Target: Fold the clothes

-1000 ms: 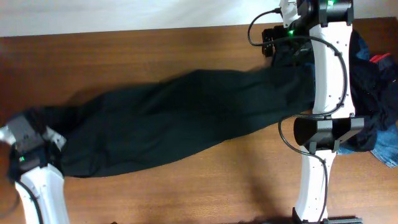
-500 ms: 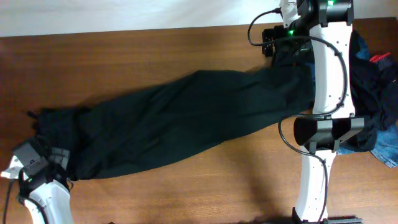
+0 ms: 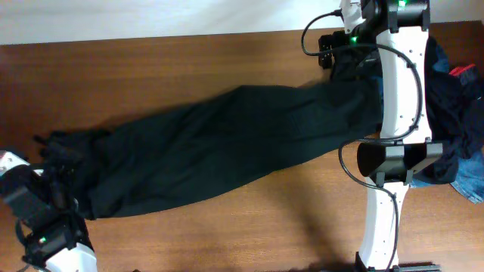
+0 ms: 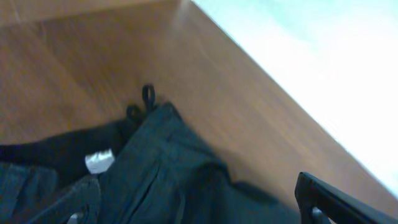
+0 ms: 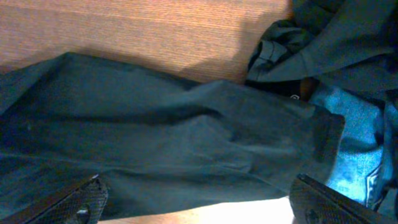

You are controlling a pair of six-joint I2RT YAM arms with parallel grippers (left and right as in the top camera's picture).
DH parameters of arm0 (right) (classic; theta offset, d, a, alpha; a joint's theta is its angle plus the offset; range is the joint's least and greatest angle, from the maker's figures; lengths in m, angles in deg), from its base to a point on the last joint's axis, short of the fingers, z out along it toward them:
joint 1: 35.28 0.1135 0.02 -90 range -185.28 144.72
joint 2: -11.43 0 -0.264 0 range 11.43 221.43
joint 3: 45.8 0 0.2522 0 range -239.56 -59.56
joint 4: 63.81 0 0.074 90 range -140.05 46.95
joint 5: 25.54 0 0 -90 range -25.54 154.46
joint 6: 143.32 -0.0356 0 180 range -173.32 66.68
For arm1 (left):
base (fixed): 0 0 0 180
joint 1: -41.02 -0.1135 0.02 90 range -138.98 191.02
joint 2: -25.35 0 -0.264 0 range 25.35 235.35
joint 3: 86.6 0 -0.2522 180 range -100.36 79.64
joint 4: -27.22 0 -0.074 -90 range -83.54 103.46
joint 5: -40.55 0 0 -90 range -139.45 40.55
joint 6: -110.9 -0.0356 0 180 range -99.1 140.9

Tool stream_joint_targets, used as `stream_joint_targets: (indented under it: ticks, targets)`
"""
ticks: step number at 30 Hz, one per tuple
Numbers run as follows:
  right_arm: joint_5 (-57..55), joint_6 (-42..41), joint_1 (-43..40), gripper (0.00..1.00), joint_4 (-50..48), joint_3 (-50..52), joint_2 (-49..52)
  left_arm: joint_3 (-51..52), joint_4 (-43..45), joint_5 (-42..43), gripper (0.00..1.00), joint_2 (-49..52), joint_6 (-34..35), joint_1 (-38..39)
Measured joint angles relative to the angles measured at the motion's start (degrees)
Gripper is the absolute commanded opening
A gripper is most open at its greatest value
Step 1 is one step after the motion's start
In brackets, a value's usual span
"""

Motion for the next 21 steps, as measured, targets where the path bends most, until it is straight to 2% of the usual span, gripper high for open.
stream_joint_targets:
  ticks: [9,21]
  targets:
    - [0.17,-0.66,-0.07,0.99,-0.02,0.0,0.0,0.0,-0.61,3.48,0.99,4.87,-4.96,2.67]
    - [0.17,-1.75,-3.17,0.99,-4.04,1.7,2.62,0.0,-1.68,3.43,0.99,11.65,-6.23,5.16]
